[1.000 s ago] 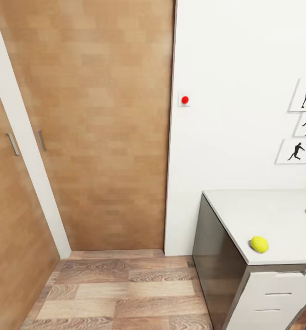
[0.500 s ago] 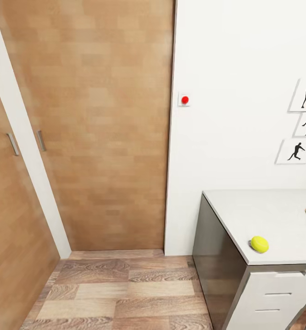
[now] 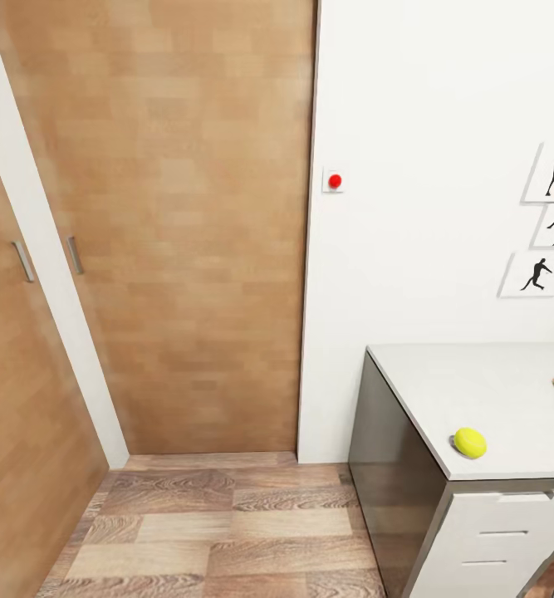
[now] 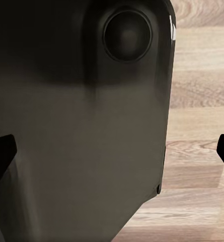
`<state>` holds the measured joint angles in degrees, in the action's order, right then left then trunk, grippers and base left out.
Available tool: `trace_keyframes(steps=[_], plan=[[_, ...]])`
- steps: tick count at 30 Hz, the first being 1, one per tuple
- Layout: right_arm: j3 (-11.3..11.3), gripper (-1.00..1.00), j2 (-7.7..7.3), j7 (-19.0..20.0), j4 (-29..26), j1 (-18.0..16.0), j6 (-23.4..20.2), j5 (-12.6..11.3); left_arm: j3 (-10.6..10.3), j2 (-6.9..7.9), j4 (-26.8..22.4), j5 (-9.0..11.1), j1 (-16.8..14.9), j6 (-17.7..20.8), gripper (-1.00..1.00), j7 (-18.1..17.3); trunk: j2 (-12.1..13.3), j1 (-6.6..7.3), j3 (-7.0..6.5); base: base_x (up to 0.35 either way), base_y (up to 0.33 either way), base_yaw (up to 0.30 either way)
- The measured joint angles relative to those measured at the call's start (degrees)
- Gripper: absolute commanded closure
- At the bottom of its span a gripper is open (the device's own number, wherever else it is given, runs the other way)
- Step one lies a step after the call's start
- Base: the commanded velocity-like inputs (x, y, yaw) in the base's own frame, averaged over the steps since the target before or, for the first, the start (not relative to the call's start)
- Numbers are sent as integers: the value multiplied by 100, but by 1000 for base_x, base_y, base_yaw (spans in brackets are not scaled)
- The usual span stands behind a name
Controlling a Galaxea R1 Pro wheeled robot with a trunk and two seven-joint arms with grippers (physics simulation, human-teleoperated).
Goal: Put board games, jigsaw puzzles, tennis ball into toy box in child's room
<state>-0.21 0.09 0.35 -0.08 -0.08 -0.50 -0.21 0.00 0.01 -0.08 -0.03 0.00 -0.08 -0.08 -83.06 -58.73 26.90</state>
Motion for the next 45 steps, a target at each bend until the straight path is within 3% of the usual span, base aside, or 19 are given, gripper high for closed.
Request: trace_keyframes(steps=[24,45], plan=[[30,-100,87,-94,-127,-184,25,16,0,65,-7,39,88,-7,-100,-17,0,0,-1,0,0,-12],[54,-100,91,-72,-143,-207,32,39,-7,70,-8,29,96,-3,-100,-60,0,0,-1,0,0,-227]])
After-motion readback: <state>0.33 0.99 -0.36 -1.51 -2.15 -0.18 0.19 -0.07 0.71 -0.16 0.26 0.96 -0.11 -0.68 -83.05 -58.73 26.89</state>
